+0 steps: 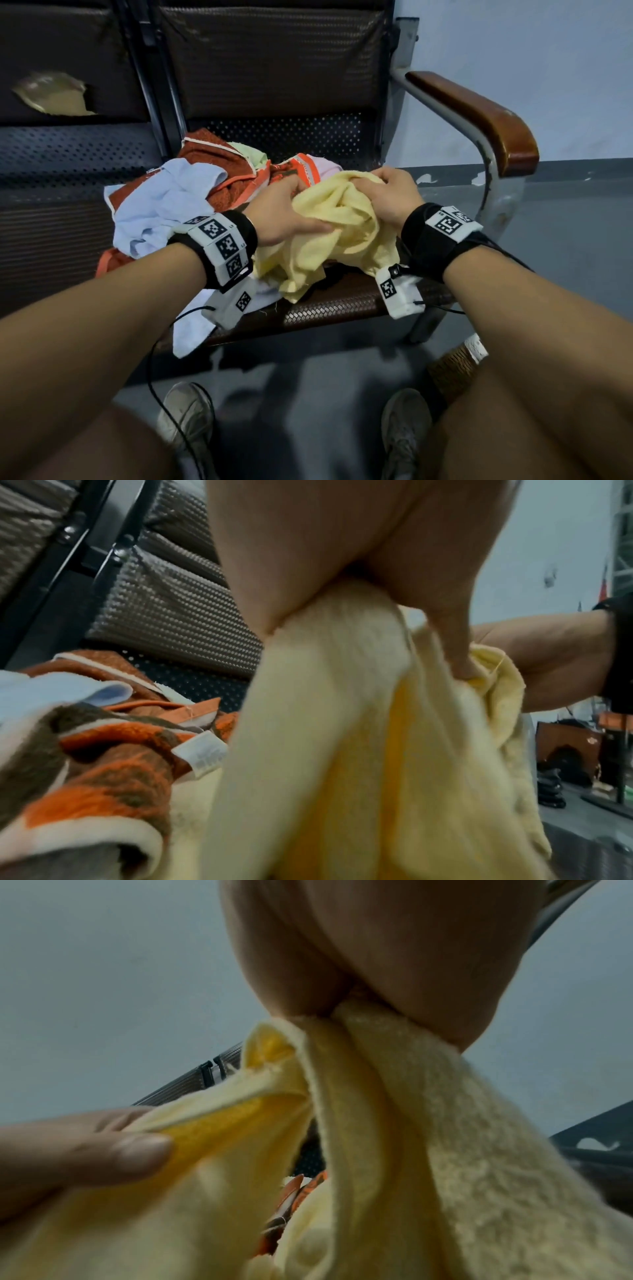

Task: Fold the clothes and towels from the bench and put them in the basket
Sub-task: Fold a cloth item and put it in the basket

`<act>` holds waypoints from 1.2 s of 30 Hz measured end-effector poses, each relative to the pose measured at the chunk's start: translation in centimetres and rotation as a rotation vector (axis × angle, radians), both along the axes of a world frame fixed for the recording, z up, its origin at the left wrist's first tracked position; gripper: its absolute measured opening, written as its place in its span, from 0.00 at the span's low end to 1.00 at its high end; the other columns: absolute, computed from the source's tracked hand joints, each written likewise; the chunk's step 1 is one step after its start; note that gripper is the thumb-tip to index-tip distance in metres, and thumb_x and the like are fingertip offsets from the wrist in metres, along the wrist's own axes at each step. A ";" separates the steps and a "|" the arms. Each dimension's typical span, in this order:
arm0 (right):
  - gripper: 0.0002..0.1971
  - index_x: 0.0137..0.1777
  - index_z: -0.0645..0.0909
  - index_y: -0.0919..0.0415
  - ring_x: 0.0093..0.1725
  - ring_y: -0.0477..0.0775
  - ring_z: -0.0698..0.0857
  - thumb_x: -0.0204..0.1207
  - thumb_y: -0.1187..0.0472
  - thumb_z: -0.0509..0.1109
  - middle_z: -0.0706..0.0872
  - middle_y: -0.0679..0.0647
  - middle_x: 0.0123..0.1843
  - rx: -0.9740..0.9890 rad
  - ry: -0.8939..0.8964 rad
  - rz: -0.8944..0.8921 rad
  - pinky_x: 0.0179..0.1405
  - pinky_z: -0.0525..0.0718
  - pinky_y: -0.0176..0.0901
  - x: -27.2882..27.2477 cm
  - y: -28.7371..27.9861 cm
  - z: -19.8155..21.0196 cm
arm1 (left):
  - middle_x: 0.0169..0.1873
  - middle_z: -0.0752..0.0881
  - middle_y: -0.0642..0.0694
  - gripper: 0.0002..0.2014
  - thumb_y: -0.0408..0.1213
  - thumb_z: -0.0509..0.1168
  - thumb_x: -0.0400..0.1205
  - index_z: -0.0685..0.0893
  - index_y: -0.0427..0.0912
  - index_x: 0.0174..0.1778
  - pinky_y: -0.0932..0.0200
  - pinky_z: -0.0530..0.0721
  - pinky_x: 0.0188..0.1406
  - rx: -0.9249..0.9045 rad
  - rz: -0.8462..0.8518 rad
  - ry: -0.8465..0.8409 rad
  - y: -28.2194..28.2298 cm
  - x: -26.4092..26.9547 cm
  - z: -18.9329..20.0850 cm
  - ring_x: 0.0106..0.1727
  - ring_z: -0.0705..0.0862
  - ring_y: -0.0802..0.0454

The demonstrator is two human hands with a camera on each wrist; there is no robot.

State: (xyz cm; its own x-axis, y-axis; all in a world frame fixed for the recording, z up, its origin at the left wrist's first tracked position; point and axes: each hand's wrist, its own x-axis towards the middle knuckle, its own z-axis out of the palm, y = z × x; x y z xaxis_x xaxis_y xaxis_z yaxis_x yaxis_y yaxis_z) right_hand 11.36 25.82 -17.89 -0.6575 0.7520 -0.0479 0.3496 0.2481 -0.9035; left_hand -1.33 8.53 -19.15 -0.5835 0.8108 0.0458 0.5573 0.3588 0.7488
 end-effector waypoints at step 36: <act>0.05 0.37 0.85 0.47 0.37 0.42 0.86 0.73 0.53 0.78 0.88 0.42 0.34 0.365 0.091 0.139 0.36 0.81 0.40 -0.4 -1.6 0.7 | 0.37 0.84 0.59 0.03 0.42 0.66 0.82 0.85 0.52 0.48 0.62 0.72 0.36 0.117 0.107 0.218 1.4 1.1 -0.8 0.41 0.83 0.56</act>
State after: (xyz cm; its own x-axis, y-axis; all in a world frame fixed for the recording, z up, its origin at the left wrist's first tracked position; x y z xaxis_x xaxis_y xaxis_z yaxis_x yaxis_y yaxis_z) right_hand 10.93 24.22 -17.22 -0.7432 0.6128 0.2686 0.2133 0.5975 -0.7730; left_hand -0.23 9.89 -19.99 -0.6318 0.7266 0.2699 0.6735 0.3423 0.6552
